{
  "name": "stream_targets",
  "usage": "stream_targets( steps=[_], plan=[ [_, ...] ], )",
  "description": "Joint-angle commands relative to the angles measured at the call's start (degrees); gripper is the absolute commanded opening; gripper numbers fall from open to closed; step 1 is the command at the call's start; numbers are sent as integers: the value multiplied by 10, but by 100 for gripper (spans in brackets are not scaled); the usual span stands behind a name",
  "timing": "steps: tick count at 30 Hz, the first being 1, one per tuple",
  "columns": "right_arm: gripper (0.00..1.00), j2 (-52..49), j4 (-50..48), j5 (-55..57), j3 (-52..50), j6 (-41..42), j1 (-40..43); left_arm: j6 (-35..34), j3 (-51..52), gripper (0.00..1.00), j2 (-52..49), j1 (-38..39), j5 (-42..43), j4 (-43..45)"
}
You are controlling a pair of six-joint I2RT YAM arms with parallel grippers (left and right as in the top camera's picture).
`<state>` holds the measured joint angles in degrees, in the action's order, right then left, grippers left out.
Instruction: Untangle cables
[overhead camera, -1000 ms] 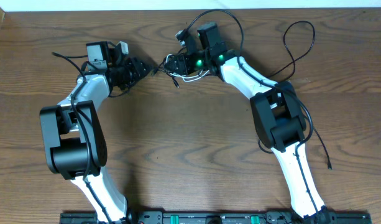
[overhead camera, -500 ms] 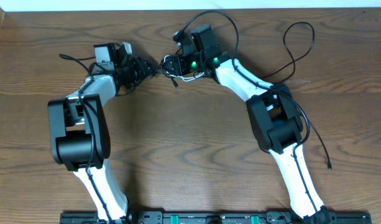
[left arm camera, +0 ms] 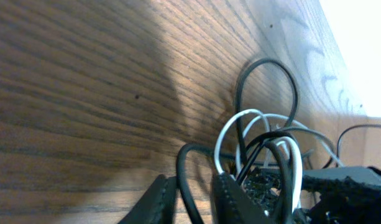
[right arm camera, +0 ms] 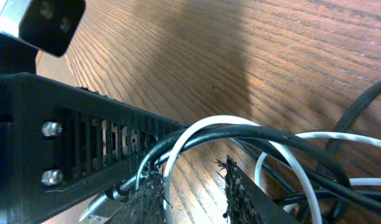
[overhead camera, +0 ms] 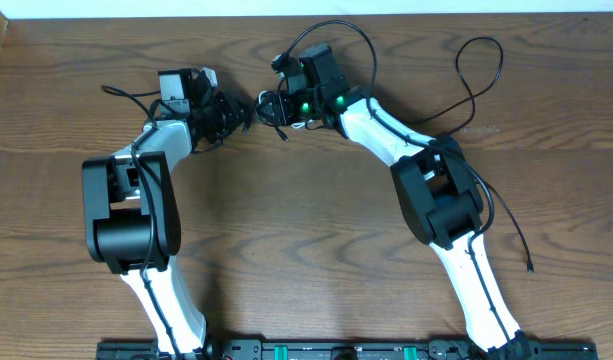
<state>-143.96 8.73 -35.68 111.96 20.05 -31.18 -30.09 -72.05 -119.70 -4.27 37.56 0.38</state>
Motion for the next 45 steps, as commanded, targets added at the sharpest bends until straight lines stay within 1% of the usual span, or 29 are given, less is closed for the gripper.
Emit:
stream_targets(
  steps=[1,2,4,7,12,14,17,21,25,28,34,45],
  plan=[
    [24,-5,2,0,4,4,-9,2,-2,12,-15,5,3,-6],
    [19,-5,6,-5,4,8,-9,2,-2,9,-15,5,3,-8],
    [1,-5,15,-20,4,7,-6,2,-2,8,-15,4,4,-11],
    [1,-5,21,-65,4,7,3,2,-2,8,-15,2,13,-27],
    [1,14,20,-156,4,7,28,1,-2,7,-15,-24,75,-68],
    [1,28,27,-198,4,7,39,2,-2,7,-15,-40,94,-99],
    [1,49,36,-234,4,3,52,2,-2,7,-15,-62,96,-158],
    [1,81,62,-234,4,-31,60,17,-2,8,-15,-83,96,-204],
    [1,134,74,-234,4,-65,64,71,-2,7,-15,-89,93,-216],
    [1,159,76,-233,4,-84,64,69,-2,7,-15,-89,94,-216],
    [1,195,75,-235,4,-97,69,58,-2,7,-15,-89,94,-216],
    [1,320,68,-228,4,-110,102,58,-2,7,-15,-89,94,-216]
  ],
)
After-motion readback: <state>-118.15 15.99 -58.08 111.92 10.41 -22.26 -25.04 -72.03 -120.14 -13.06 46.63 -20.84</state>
